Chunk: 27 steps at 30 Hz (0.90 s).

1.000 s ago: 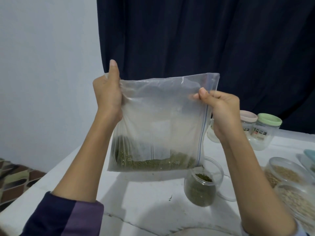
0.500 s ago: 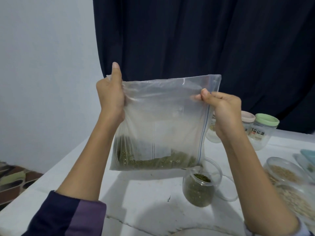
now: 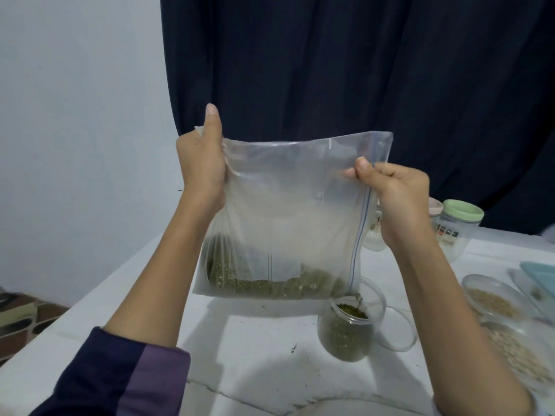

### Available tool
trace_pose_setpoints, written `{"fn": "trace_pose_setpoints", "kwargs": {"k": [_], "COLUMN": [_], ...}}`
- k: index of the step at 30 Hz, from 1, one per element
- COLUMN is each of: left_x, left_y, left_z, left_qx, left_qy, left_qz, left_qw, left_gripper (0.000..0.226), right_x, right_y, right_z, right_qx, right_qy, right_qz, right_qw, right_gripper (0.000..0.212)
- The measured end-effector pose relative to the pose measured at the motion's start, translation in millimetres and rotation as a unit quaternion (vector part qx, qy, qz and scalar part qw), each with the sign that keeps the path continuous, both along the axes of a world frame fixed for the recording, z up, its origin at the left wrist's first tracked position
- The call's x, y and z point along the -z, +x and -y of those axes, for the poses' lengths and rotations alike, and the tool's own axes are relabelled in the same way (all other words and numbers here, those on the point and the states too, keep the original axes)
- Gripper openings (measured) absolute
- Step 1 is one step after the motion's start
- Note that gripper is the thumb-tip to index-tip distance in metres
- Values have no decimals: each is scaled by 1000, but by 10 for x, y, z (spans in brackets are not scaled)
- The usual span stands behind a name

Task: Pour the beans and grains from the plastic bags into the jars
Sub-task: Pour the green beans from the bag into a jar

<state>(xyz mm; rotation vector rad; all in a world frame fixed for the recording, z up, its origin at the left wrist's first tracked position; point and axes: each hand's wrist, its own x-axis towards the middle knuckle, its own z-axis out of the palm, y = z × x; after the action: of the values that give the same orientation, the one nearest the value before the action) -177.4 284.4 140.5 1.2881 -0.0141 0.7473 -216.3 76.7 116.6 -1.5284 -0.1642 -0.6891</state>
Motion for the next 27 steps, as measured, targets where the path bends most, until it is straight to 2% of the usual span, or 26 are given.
{"fn": "trace_pose_setpoints", "kwargs": {"k": [8,19,22,27], "left_x": [-14,20,34,52], "left_y": [-37,-64,-67,-71], "left_z": [-62,-115,-120,-108], "left_qx": [-1,-20,-28,-33], "left_qy": [-6,-3,0,-4], "left_qz": [5,-4,-8,-13], "left_qw": [1000,1000,1000,999], "left_gripper": [53,52,52,51], "right_x": [43,32,39,45], "right_y": [-45,-11,6,51], "right_z": [-98,-103,-108,-120], "right_qx": [3,-16,-43,-33], "right_qy": [33,15,-4,0], "right_qz": [20,18,-8,-1], "right_qw": [999,1000,999,999], "right_gripper": [25,26,20,23]}}
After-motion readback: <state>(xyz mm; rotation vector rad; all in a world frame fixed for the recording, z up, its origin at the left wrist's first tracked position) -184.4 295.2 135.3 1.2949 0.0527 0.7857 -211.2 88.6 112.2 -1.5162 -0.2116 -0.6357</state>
